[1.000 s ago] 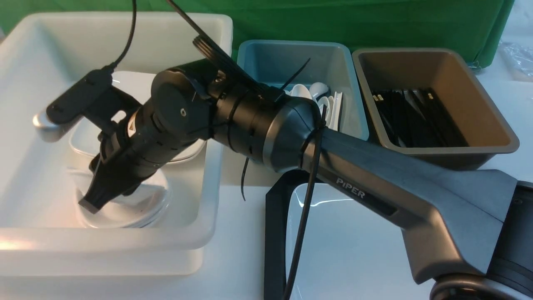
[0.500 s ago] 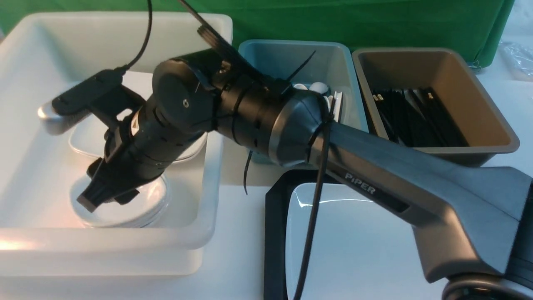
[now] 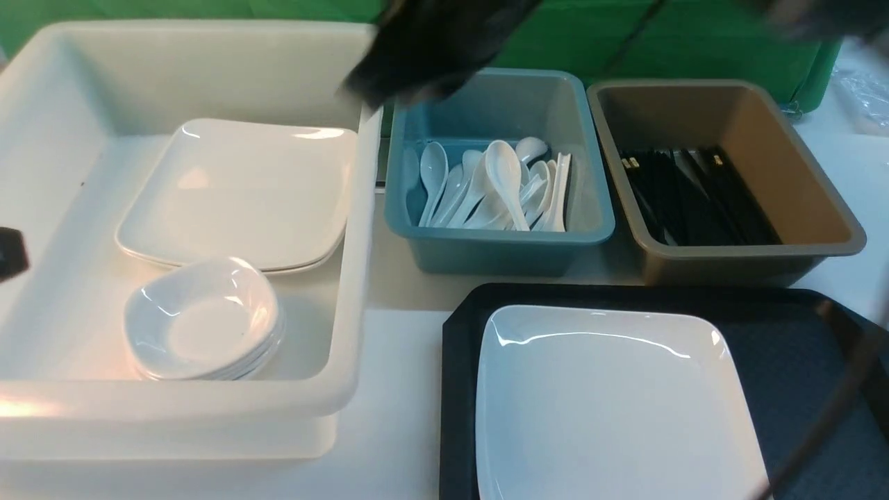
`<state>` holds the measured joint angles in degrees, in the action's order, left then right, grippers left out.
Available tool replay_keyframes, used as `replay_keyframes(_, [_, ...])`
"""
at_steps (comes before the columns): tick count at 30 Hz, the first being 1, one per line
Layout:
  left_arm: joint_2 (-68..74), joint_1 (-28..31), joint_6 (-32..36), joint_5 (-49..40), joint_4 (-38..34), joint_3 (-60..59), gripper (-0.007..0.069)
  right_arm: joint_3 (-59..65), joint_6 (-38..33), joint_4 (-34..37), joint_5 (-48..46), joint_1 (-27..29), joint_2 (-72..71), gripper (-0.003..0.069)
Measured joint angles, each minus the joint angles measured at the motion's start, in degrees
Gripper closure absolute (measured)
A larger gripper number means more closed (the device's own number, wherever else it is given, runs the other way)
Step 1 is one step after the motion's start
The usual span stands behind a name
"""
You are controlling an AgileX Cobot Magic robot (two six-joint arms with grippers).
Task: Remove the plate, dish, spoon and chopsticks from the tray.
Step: Use the right arm to grab a plate from the dinner plate
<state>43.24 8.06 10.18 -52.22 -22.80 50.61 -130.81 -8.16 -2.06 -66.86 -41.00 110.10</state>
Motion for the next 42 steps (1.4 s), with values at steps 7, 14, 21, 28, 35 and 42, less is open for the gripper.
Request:
replay_keyframes(7, [4.91,0.00,7.44,-1.84,-5.49,0.00,0.0612,24.10,2.09,0.35,0.00,16.64,-19.94,0.0640])
replay_keyframes(14, [5.91,0.00,11.44,-1.50,-10.20,0.00,0.0612,54.72,0.98,6.35,4.42,35.41,-31.63,0.0641])
replay_keyframes(21, [5.93,-1.32,12.44,-1.57,-11.16,0.00,0.0612,72.01,-15.21,30.11,13.60,48.91,-24.22,0.0605])
replay_keyframes(28, [5.93,-1.95,12.51,-1.63,-10.07,0.00,0.0612,71.48,-20.21,34.72,23.00,48.89,-11.82,0.0277])
replay_keyframes(35, [5.93,-1.95,9.16,-1.63,-3.42,0.00,0.0612,66.17,-21.47,35.36,26.39,46.83,-3.58,0.0156])
replay_keyframes(42, [5.93,-2.10,9.10,-1.63,-2.67,0.00,0.0612,62.56,-22.10,35.71,26.42,43.61,1.00,0.0162])
